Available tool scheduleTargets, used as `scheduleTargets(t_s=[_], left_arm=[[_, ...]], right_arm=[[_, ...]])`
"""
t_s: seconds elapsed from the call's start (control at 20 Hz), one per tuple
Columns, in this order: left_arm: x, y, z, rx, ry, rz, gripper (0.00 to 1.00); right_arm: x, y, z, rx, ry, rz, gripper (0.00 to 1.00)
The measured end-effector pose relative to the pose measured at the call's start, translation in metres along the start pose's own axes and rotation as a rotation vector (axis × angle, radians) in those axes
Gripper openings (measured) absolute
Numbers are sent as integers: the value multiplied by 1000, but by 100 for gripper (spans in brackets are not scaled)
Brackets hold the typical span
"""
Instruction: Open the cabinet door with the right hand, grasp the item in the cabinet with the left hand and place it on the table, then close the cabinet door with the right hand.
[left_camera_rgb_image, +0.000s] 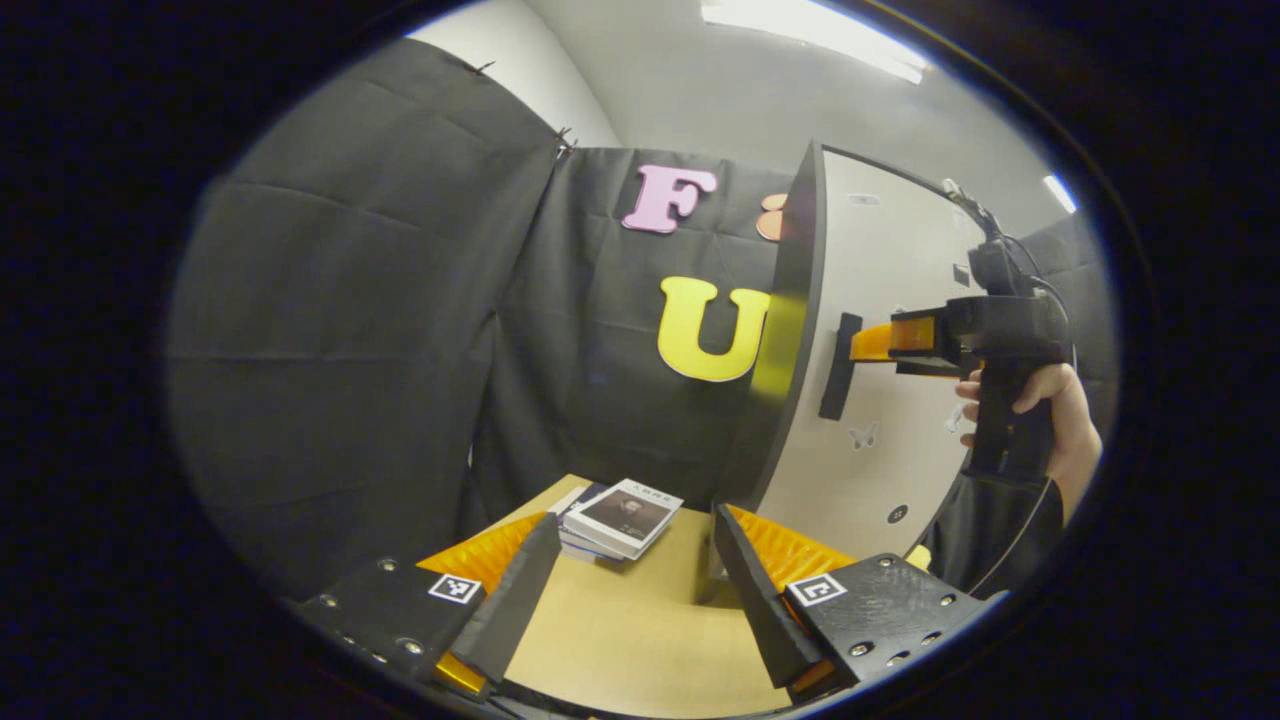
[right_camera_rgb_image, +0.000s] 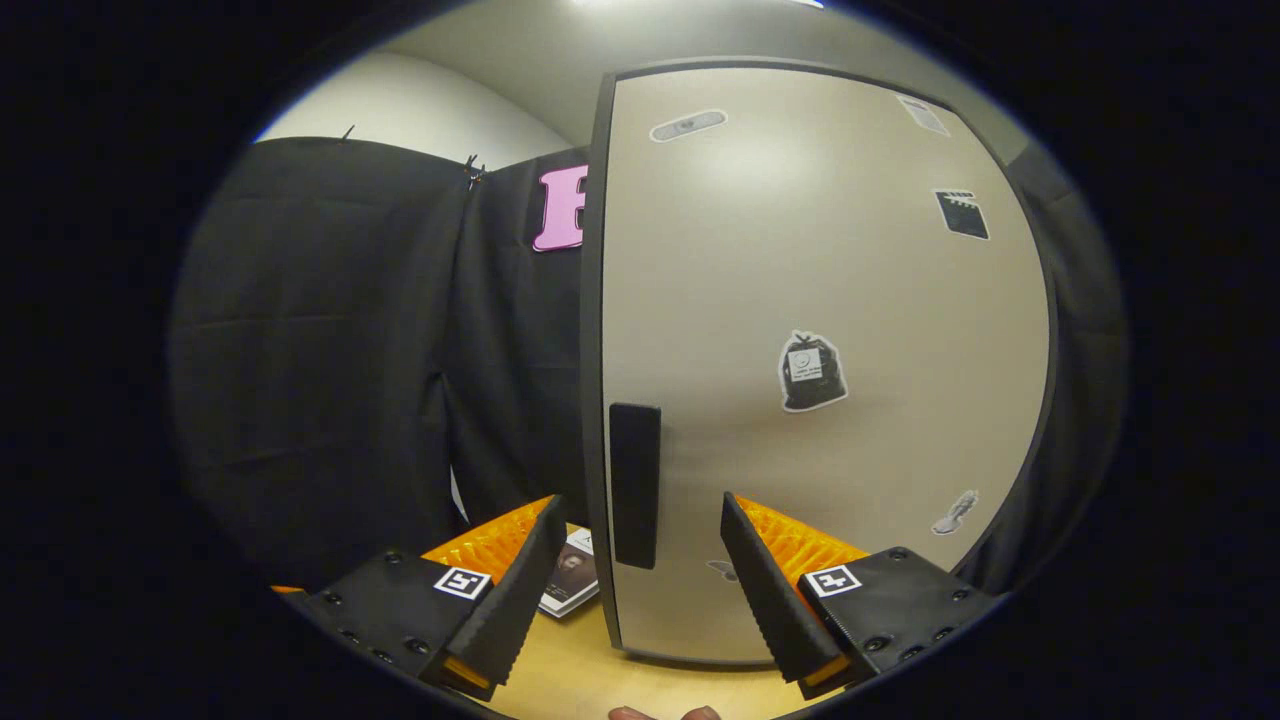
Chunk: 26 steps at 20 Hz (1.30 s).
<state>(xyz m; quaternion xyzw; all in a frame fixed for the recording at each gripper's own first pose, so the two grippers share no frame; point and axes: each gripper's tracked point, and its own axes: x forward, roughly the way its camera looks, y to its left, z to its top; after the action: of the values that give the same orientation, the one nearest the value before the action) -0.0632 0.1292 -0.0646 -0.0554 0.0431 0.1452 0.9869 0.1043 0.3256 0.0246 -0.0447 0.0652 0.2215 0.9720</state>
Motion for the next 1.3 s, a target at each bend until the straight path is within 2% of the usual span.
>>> scheduleTargets(t_s=[0.1, 0.15, 0.2, 0.25, 0.3, 0.4, 0.45, 0.55, 0.6, 0.65, 0.7, 0.75, 0.8, 0.95, 1.0, 1.05, 1.1, 1.15, 1.25, 1.3], left_arm=[[-3, 15, -6, -14, 11, 31, 95], [-8, 22, -11, -20, 19, 45, 95], [-9, 26, -12, -23, 26, 46, 91], [-11, 27, -13, -14, 25, 44, 95], [-11, 30, -12, 5, 15, 55, 92], [-14, 32, -12, 40, 10, 66, 95], [-14, 29, -13, 56, 12, 62, 91], [-14, 23, -14, 86, 22, 51, 95], [-14, 18, -13, 97, 22, 42, 95], [-13, 13, -12, 104, 21, 32, 92], [-13, 9, -11, 104, 20, 23, 95], [-14, 5, -11, 100, 18, 11, 92], [-15, 1, -12, 100, 18, 3, 95], [-13, -4, -14, 110, 22, -3, 93], [-13, -7, -13, 113, 23, -9, 92], [-13, -10, -12, 119, 22, -15, 92], [-14, -13, -10, 129, 20, -21, 95], [-16, -15, -9, 144, 17, -24, 92], [-20, -17, -5, 174, 10, -15, 92], [-22, -18, -4, 185, 5, -6, 91]], right_arm=[[16, 0, -5, -4, 18, -26, 98], [22, -3, -8, 1, 23, -46, 93], [26, -5, -9, 9, 27, -61, 94], [30, -6, -10, 14, 25, -73, 98], [33, -8, -8, 15, 19, -88, 98], [42, -12, -6, 15, 15, -112, 89], [44, -10, -7, 20, 17, -108, 80], [50, -6, -7, 41, 21, -106, 66], [53, -3, -6, 50, 21, -110, 55], [55, -1, -6, 55, 20, -117, 48], [56, -1, -6, 62, 24, -137, 40], [56, -1, -6, 70, 20, -148, 39], [56, -2, -5, 79, 19, -156, 38], [55, -1, -6, 85, 10, -160, 34], [57, -1, -5, 77, 4, -159, 29], [56, -1, -6, 68, 1, -155, 28], [53, 0, -4, 70, -7, -150, 23], [56, 0, -7, 83, -16, -144, 24], [54, 0, -5, 62, -28, -116, 12], [52, 1, -7, 51, -15, -99, 13]])
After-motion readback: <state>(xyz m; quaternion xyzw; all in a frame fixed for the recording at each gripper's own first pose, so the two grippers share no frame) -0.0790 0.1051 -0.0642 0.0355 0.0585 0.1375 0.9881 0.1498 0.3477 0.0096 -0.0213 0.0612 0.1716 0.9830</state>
